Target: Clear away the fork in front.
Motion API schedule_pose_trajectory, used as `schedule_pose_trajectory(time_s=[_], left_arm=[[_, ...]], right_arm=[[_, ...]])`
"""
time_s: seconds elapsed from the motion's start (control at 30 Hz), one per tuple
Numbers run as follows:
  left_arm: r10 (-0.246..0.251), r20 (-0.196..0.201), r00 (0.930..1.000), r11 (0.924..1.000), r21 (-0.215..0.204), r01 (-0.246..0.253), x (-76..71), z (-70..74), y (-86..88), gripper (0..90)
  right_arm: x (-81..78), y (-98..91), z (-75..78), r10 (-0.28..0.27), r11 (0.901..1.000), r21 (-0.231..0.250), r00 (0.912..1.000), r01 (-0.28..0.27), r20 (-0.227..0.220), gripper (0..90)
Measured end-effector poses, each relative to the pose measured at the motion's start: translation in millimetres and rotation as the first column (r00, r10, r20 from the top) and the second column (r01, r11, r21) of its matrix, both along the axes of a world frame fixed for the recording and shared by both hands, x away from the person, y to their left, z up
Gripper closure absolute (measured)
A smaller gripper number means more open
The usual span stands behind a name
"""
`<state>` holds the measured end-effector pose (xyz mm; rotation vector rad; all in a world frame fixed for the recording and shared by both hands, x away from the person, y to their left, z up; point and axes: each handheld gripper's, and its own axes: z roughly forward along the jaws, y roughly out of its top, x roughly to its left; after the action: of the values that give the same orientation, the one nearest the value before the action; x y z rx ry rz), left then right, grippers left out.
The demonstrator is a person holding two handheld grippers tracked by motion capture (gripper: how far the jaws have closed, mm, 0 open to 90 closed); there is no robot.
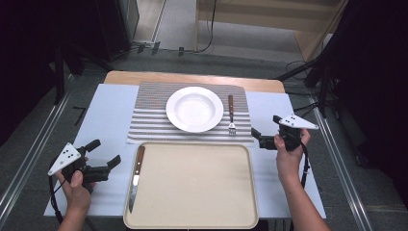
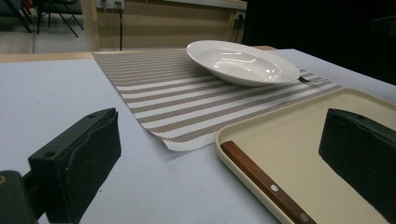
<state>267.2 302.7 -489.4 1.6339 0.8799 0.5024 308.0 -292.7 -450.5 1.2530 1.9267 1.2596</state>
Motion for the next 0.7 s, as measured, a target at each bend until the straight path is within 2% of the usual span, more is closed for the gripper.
schedule_pose_trajectory(time_s=[0.13, 0.27, 0.57, 0.7], left_arm=[[0.004, 0.005, 1.0000, 1.0000, -0.001, -0.004, -1.4, 0.1, 1.0, 0.0], [0.006, 0.006, 1.0000, 1.0000, -0.004, -0.006, -2.5, 0.3, 1.6, 0.0], [0.003, 0.003, 1.0000, 1.0000, 0.001, -0.003, -1.7, -0.2, 0.9, 0.0], [0.005, 0.005, 1.0000, 1.0000, 0.002, -0.005, -3.0, 0.0, 0.9, 0.0]], right_arm=[[14.4, -0.5, 0.0, -0.008, 0.9995, 0.032, 0.9991, 0.009, -0.041, 0.0], [27.4, 2.7, -1.1, -0.029, 0.9987, 0.039, 0.9965, 0.032, -0.079, 0.0], [57.9, 10.2, -7.5, -0.029, 0.9985, 0.041, 0.9865, 0.036, -0.161, 0.0], [71.9, 17.8, -9.7, -0.025, 0.9993, 0.025, 0.9816, 0.030, -0.190, 0.0]])
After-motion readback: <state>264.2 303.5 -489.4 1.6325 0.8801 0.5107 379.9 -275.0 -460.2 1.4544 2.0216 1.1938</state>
